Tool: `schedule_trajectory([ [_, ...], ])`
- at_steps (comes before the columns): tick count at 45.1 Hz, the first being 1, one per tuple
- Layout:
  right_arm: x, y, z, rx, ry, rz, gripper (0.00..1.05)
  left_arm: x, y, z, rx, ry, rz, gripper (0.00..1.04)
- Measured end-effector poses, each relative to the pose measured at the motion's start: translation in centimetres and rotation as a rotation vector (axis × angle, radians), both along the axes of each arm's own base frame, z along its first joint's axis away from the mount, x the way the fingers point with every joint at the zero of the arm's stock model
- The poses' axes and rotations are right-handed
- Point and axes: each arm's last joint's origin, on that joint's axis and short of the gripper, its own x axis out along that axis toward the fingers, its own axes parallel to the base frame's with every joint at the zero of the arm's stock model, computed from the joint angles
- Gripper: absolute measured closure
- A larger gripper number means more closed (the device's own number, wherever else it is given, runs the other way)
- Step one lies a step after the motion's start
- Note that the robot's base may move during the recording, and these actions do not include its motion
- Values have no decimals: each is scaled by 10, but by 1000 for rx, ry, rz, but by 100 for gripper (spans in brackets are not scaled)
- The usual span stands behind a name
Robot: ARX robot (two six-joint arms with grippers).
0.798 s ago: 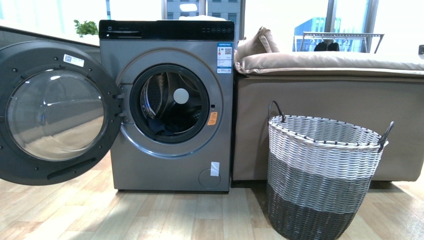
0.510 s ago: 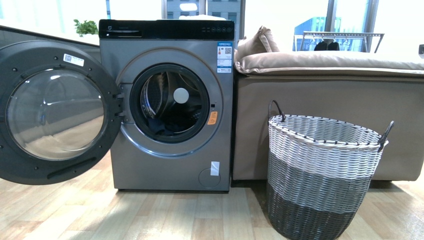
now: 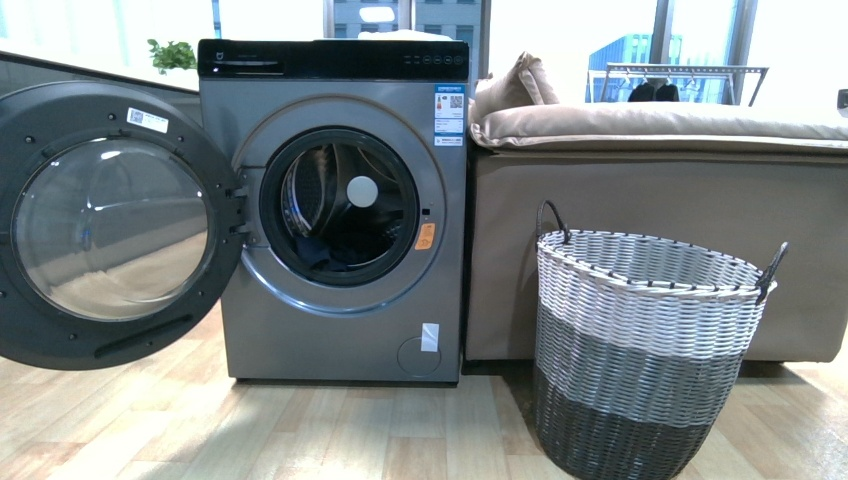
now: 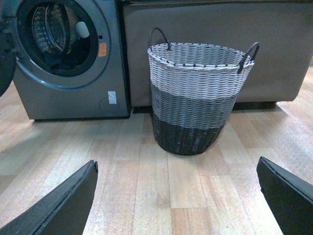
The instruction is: Collect clothes from washing machine
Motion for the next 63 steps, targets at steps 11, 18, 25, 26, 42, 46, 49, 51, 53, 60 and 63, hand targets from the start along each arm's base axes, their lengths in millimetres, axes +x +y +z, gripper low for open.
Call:
schedule_trajectory([
  [11,0,0,0,0,0,0,8,0,0,0,0,0,0,7],
  [18,0,0,0,0,0,0,8,0,0,0,0,0,0,7],
  [25,0,0,0,0,0,0,8,0,0,0,0,0,0,7],
  [26,0,0,0,0,0,0,8,0,0,0,0,0,0,7],
  [42,0,0,0,0,0,2,8,0,0,0,0,1,0,7],
  [46,0,0,0,0,0,0,8,0,0,0,0,1,0,7],
  [49,0,0,0,0,0,0,8,0,0,0,0,1,0,7],
  [51,0,0,0,0,0,0,8,0,0,0,0,1,0,7],
  [53,0,0,0,0,0,0,8,0,0,0,0,0,0,7],
  [60,0,0,0,0,0,0,8,0,0,0,0,1,0,7],
  [63,0,0,0,0,0,0,8,0,0,0,0,3,-1,7],
])
